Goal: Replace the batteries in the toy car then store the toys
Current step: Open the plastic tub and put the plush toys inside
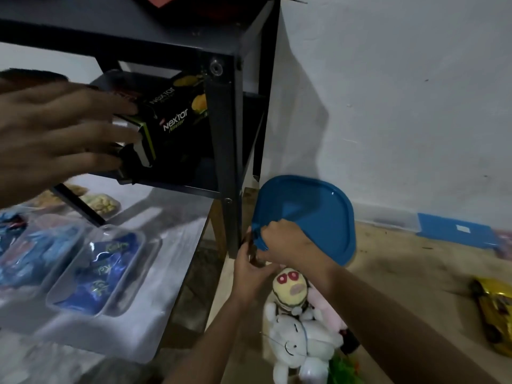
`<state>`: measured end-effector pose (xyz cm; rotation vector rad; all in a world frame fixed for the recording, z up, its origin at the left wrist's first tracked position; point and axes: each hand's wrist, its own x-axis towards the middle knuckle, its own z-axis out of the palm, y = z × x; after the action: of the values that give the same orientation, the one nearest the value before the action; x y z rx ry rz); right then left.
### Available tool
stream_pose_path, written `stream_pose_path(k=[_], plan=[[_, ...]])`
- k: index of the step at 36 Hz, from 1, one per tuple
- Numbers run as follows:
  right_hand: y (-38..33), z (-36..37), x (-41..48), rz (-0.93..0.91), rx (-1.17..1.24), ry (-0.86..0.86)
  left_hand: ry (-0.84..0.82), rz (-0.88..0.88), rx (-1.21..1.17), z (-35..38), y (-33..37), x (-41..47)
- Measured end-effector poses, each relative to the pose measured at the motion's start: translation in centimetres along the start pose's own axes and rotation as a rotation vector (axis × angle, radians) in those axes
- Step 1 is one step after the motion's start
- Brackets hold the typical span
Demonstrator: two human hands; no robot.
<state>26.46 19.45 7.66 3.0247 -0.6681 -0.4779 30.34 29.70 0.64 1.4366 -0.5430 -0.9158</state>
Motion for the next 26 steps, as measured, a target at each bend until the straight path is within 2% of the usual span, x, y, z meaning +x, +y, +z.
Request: stream_pose_path(k=[4, 8, 10, 14, 16, 19, 22, 26], plan=[[-0.4, -0.3, 0.2, -0.077, -0.03, -0.011, 0.001, -0.01, 0.024, -0.1, -0.5, 0.3], [0.2, -0.6, -0.3, -0.072, 0.007, 0.058, 0.024, -0.022, 0.059, -0.3, -1.1, 0.7], [0.6, -0.6, -0.9, -0.046, 0.041, 0.196, 0.029, -0.017, 0.069, -0.2, -1.1, 0.7], [1.5, -0.1, -2.9, 0.077, 0.046, 0.61, 0.014, -0.007, 0.069, -0.3, -1.0, 0.6], [2.3, 0.2, -3.9, 0.123, 0.03, 0.733, -0.003, -0.019, 0.071, -0.3, -0.7, 0.5], [4.0, 0.6, -5.3, 0.118, 0.02, 0.781, -0.012, -0.022, 0.104, -0.3, -0.4, 0.6], [5.5, 0.9, -6.8, 0.084, 0.097, 0.733, -0.013, -0.021, 0.136, -0.1, -0.3, 0.6], [7.2, 1.2, -8.9, 0.085, 0.049, 0.715, 0.008, -0.02, 0.177, -0.1, -0.2, 0.4]])
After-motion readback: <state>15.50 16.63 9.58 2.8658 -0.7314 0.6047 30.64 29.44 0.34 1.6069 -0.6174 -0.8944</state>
